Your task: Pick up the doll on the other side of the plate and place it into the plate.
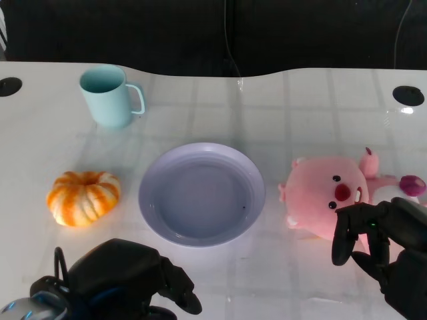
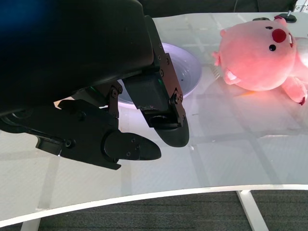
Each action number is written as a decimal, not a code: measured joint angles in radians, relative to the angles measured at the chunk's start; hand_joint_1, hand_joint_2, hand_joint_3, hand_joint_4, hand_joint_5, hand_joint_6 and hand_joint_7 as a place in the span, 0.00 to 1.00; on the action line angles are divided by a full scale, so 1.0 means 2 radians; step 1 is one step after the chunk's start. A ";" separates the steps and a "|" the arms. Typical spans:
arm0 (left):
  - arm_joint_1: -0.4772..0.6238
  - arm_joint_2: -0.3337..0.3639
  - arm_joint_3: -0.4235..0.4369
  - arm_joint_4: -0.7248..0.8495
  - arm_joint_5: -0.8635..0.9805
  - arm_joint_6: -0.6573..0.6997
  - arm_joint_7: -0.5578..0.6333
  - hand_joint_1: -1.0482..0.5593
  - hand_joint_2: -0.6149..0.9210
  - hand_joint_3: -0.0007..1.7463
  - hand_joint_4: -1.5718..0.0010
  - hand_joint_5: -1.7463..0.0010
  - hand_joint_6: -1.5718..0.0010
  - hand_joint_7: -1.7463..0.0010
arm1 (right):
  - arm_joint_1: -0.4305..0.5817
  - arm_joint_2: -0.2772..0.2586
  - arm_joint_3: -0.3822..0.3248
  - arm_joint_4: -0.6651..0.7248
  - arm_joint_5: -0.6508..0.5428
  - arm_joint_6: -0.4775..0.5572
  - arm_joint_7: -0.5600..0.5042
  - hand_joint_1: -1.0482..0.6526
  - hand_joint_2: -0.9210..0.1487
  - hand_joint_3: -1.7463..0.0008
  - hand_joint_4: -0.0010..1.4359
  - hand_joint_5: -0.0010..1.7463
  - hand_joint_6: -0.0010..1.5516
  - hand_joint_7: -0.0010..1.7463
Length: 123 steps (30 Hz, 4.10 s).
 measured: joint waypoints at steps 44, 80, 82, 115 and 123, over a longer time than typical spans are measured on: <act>-0.004 0.003 0.005 0.001 -0.011 0.001 -0.005 0.51 1.00 0.15 0.53 0.28 0.31 1.00 | -0.007 0.032 -0.020 0.024 -0.033 -0.056 -0.129 0.43 0.02 0.92 0.28 0.25 0.31 0.01; -0.006 0.004 0.002 -0.016 -0.009 0.021 -0.012 0.50 1.00 0.15 0.53 0.28 0.31 0.99 | -0.116 -0.001 0.052 0.128 -0.229 0.136 -0.041 0.22 0.03 1.00 0.04 0.20 0.17 0.01; -0.003 0.004 0.002 -0.020 -0.009 0.027 -0.013 0.50 1.00 0.15 0.54 0.29 0.31 1.00 | -0.134 0.001 0.059 0.169 -0.218 0.128 -0.046 0.22 0.02 1.00 0.05 0.19 0.18 0.01; 0.053 0.011 0.020 -0.095 -0.016 0.057 -0.037 0.50 1.00 0.16 0.55 0.22 0.30 0.99 | -0.248 0.049 0.120 0.408 -0.169 0.009 -0.260 0.50 0.22 0.66 0.53 0.99 0.49 0.84; 0.045 0.011 0.019 -0.087 -0.017 0.049 -0.036 0.50 1.00 0.16 0.55 0.22 0.30 0.99 | -0.237 0.048 0.100 0.368 -0.158 0.005 -0.282 0.50 0.56 0.24 0.63 1.00 0.49 1.00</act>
